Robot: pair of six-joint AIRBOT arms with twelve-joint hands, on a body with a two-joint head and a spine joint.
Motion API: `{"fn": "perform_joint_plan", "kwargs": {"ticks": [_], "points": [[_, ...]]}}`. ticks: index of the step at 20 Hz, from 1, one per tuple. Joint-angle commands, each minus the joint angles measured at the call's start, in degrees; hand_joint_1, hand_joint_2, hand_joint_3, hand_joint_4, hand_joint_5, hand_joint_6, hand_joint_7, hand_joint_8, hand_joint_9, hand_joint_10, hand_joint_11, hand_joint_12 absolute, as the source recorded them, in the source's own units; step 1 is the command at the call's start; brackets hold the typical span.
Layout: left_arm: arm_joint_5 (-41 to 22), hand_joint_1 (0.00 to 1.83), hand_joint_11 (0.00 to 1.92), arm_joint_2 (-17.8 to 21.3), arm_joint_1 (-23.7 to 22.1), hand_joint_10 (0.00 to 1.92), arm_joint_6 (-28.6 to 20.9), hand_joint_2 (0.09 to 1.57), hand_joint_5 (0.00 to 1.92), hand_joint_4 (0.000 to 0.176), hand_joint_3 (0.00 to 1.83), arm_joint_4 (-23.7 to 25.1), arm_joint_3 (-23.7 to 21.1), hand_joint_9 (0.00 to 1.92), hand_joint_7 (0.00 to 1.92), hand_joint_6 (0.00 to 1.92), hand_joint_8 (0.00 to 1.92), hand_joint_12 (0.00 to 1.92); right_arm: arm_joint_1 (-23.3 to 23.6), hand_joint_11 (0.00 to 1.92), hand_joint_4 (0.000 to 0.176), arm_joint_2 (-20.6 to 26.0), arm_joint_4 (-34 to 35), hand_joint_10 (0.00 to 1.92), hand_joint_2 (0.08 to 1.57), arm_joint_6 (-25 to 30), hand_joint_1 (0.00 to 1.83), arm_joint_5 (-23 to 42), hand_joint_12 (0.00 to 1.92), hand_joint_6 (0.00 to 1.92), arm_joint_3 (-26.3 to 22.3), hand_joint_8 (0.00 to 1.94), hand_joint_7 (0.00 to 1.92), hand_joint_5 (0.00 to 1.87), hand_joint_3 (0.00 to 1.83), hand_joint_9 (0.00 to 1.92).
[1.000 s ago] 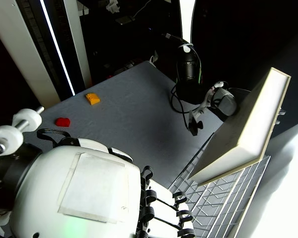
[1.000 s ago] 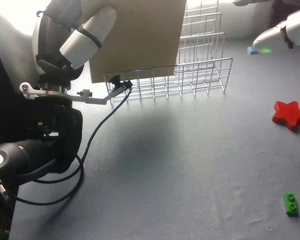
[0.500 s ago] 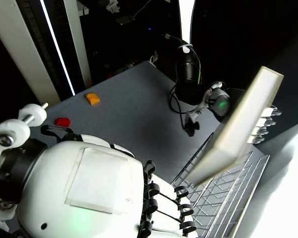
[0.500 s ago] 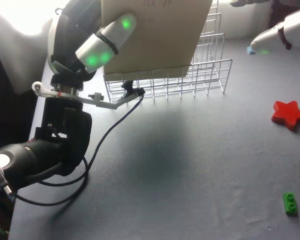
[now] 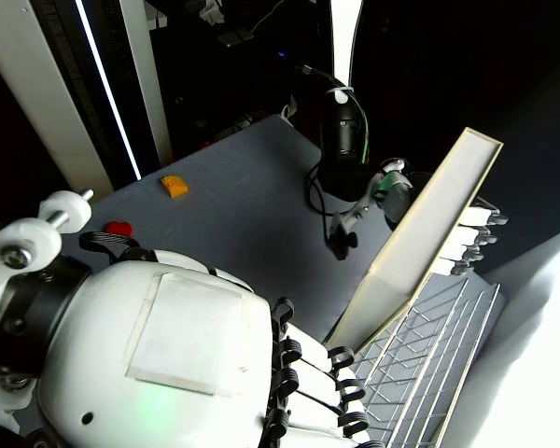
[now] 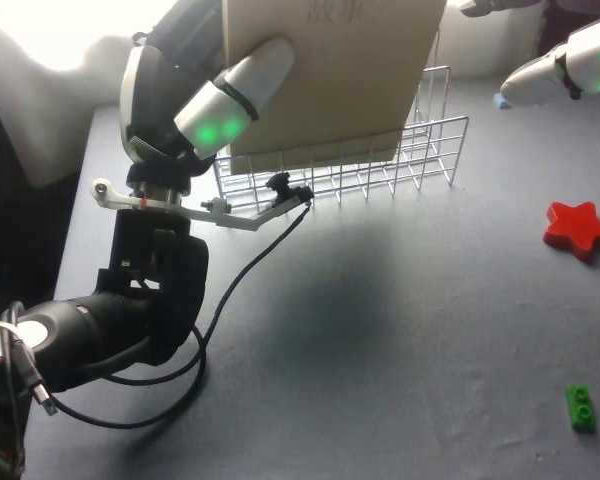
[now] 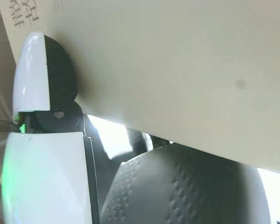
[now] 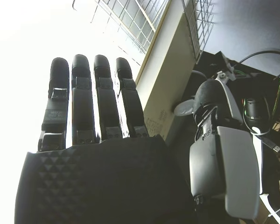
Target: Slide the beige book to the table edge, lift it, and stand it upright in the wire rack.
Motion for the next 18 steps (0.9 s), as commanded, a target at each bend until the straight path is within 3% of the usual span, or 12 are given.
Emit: {"fn": "perform_joint_plan", "kwargs": {"ticks": [1, 2, 3, 6, 7, 9, 18], "points": [[-6.6, 1.47, 0.76, 0.01, -0.85, 1.33, -1.11, 1.16, 0.86, 0.0, 0.0, 0.54, 0.72, 0.83, 0.82, 1.04, 1.23, 1.52, 0.63, 0.0, 0.0, 0.13, 1.24, 0.0, 1.13, -0.2, 0.14, -3.98, 0.68, 0.0, -0.13, 0.0, 0.3, 0.32, 0.0, 0.27], [-6.6, 1.48, 0.72, -0.19, -0.96, 1.35, -1.12, 1.16, 0.84, 0.0, 0.0, 0.54, 0.95, 0.81, 0.8, 1.07, 1.26, 1.58, 0.65, 0.0, 0.0, 0.02, 1.24, 0.0, 1.13, -0.2, 0.14, -4.21, 0.67, 0.0, -0.14, 0.0, 0.29, 0.32, 0.0, 0.27], [-6.58, 1.38, 0.76, -0.39, -1.02, 1.41, -1.15, 1.18, 0.83, 0.0, 0.0, 0.52, 1.06, 0.81, 0.81, 1.11, 1.27, 1.44, 0.67, 0.0, 0.0, -0.08, 1.24, 0.0, 1.13, -0.35, 0.14, -4.53, 0.67, 0.0, -0.13, 0.0, 0.29, 0.31, 0.0, 0.26], [-6.63, 1.37, 0.77, -0.72, -0.68, 1.4, -1.16, 1.17, 0.83, 0.0, 0.0, -0.12, 0.54, 0.82, 0.83, 1.1, 1.25, 1.39, 0.86, 0.0, 0.0, -0.37, 1.24, 0.01, 1.13, -0.82, 0.14, -6.54, 0.65, 0.01, -0.12, 0.01, 0.3, 0.33, 0.0, 0.27], [-6.65, 1.46, 0.8, -0.81, -0.46, 1.34, -1.15, 1.16, 0.84, 0.0, 0.0, -0.38, 0.28, 0.8, 0.8, 1.05, 1.25, 1.52, 0.91, 0.0, 0.0, -0.38, 1.24, 0.0, 1.13, -0.82, 0.15, -7.43, 0.65, 0.0, -0.12, 0.0, 0.29, 0.32, 0.0, 0.27], [-6.82, 1.49, 0.72, -1.04, 0.06, 1.31, -1.11, 1.15, 0.86, 0.0, 0.0, -0.78, 0.0, 0.82, 0.81, 1.02, 1.25, 1.59, 0.92, 0.0, 0.0, -0.38, 1.24, 0.0, 1.14, -0.88, 0.14, -8.13, 0.64, 0.0, -0.11, 0.0, 0.29, 0.31, 0.0, 0.26], [-7.31, 1.49, 0.78, -1.29, 0.72, 1.32, -0.91, 1.15, 0.83, 0.0, 0.0, -2.24, 0.18, 0.81, 0.8, 1.05, 1.25, 1.57, 0.1, 0.0, 0.0, -0.34, 1.24, 0.0, 1.14, -1.25, 0.17, -3.79, 0.66, 0.0, -0.17, 0.0, 0.28, 0.3, 0.0, 0.26]]}}
